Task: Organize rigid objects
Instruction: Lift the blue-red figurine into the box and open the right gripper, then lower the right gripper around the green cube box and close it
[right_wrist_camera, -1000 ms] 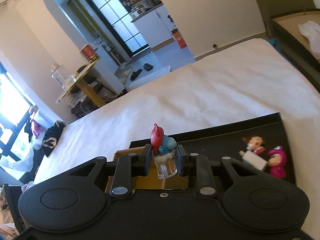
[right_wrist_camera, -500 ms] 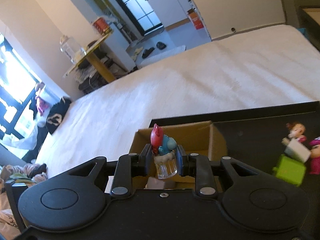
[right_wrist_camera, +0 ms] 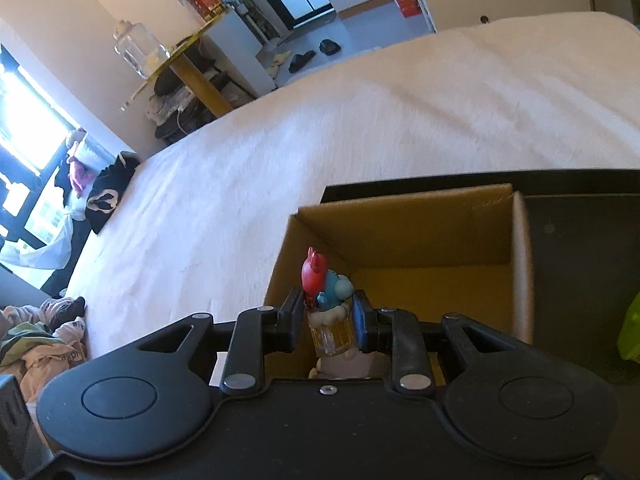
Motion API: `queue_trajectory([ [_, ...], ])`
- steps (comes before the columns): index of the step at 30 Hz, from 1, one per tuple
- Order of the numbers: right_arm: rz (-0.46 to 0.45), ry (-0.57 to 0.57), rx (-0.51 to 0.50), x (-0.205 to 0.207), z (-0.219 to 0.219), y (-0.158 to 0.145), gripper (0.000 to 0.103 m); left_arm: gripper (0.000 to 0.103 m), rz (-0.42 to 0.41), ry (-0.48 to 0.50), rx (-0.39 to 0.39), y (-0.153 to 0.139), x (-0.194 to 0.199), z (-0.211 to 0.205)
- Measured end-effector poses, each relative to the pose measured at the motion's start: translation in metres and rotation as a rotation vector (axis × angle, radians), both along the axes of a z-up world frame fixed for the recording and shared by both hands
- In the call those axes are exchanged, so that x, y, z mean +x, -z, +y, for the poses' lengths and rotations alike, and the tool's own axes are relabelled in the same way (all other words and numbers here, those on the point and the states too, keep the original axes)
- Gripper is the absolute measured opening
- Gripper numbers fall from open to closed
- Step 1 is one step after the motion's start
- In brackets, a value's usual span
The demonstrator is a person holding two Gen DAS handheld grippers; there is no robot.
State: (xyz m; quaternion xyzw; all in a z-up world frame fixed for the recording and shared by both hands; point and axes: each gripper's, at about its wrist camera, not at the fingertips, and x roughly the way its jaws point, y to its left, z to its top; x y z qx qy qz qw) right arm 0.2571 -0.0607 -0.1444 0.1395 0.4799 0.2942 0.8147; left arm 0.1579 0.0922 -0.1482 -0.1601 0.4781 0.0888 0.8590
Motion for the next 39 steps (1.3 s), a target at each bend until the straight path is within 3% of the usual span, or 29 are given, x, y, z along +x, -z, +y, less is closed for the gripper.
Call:
queue_trajectory([
  [8, 0.058, 0.001, 0.037, 0.000, 0.001, 0.009, 0.030, 0.012, 0.004, -0.010, -0.003, -0.001, 0.000, 0.000],
  [13, 0.056, 0.010, 0.036, -0.006, -0.012, -0.002, 0.030, 0.012, 0.007, -0.006, 0.007, -0.002, 0.001, -0.001],
  [26, 0.017, 0.085, -0.018, -0.019, -0.089, -0.024, 0.030, 0.013, 0.048, 0.004, 0.071, -0.008, 0.005, -0.010],
  [29, 0.007, 0.123, -0.028, -0.018, -0.109, -0.024, 0.034, 0.015, 0.063, 0.001, 0.100, -0.012, 0.006, -0.014],
  [32, 0.008, 0.161, -0.026, -0.015, -0.127, -0.024, 0.044, 0.016, 0.075, -0.010, 0.114, -0.015, 0.006, -0.017],
  [39, 0.032, 0.229, -0.055, -0.002, -0.166, -0.013, 0.048, 0.043, 0.068, -0.041, 0.171, -0.026, 0.006, -0.024],
])
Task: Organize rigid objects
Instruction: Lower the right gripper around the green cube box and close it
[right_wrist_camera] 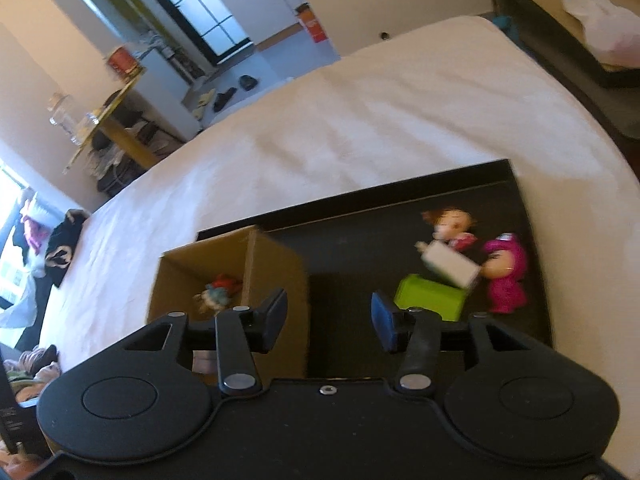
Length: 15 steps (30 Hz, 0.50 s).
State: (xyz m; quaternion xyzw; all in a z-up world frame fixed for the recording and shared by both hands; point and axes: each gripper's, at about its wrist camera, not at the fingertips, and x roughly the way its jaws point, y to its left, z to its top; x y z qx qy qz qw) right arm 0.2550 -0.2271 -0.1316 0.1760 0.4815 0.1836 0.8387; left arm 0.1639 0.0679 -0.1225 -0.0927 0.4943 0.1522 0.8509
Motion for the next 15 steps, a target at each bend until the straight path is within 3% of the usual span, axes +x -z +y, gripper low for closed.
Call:
queue_trajectory([
  [6, 0.023, 0.028, -0.011, 0.004, -0.014, 0.014, 0.053, 0.053, -0.007, -0.005, 0.045, -0.008, 0.003, -0.010],
  [15, 0.070, 0.098, -0.020, 0.014, -0.027, 0.035, 0.062, 0.057, 0.001, 0.003, 0.082, -0.009, 0.012, -0.026],
])
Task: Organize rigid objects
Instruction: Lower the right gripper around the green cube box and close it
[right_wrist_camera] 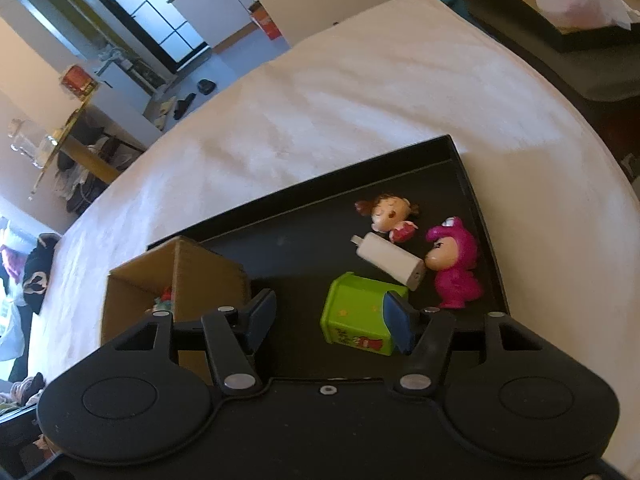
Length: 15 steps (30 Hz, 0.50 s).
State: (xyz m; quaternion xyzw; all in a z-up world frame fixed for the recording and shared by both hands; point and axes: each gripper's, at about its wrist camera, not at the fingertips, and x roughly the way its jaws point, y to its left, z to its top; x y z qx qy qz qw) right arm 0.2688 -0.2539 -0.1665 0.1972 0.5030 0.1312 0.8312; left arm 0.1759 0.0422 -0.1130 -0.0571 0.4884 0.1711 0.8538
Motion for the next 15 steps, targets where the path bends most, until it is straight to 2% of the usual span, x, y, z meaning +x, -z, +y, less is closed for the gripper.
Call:
queue_trajectory([
  [2, 0.019, 0.015, -0.006, 0.004, 0.000, 0.007, 0.067, 0.058, 0.003, -0.001, 0.005, 0.001, 0.002, -0.003],
  [9, 0.047, 0.021, -0.028, 0.014, 0.006, 0.028, 0.072, 0.060, 0.025, 0.002, 0.023, 0.006, 0.008, -0.011],
  [14, 0.057, 0.005, -0.049, 0.019, 0.011, 0.044, 0.071, 0.060, 0.031, -0.006, 0.037, 0.009, 0.013, -0.012],
  [15, 0.056, -0.002, -0.055, 0.019, 0.012, 0.047, 0.068, 0.060, 0.034, -0.004, 0.040, 0.009, 0.013, -0.012],
])
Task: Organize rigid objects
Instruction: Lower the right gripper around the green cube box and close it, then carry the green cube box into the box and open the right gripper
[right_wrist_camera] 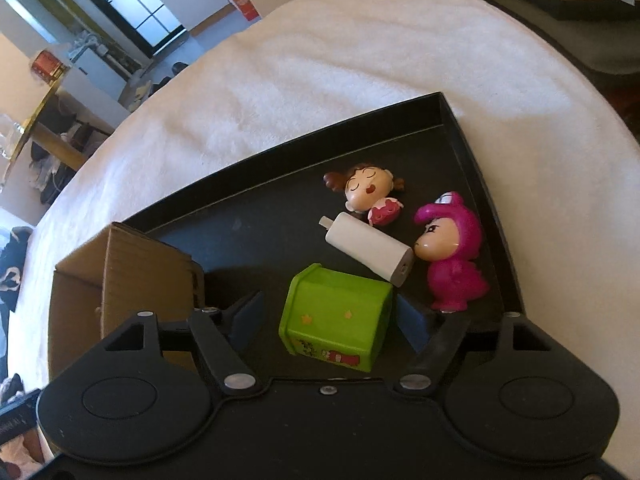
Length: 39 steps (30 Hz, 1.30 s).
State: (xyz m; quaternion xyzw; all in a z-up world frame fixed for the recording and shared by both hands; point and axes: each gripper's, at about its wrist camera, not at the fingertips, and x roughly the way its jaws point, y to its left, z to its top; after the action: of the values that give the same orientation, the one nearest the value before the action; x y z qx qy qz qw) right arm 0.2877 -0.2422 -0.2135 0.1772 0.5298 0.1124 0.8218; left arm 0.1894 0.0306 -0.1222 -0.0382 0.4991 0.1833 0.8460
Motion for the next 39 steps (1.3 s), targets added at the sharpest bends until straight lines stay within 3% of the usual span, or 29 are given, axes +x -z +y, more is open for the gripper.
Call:
queue_trajectory([
  [1, 0.009, -0.002, -0.009, 0.001, 0.000, 0.003, 0.060, 0.060, 0.004, -0.001, 0.003, 0.001, 0.001, 0.000],
  [20, -0.040, -0.003, 0.087, -0.018, -0.018, -0.031, 0.058, 0.060, 0.009, -0.025, -0.028, -0.004, -0.015, 0.007],
  [39, -0.196, -0.167, 0.214, -0.031, 0.041, -0.086, 0.058, 0.060, -0.017, -0.024, -0.074, -0.001, -0.031, 0.029],
])
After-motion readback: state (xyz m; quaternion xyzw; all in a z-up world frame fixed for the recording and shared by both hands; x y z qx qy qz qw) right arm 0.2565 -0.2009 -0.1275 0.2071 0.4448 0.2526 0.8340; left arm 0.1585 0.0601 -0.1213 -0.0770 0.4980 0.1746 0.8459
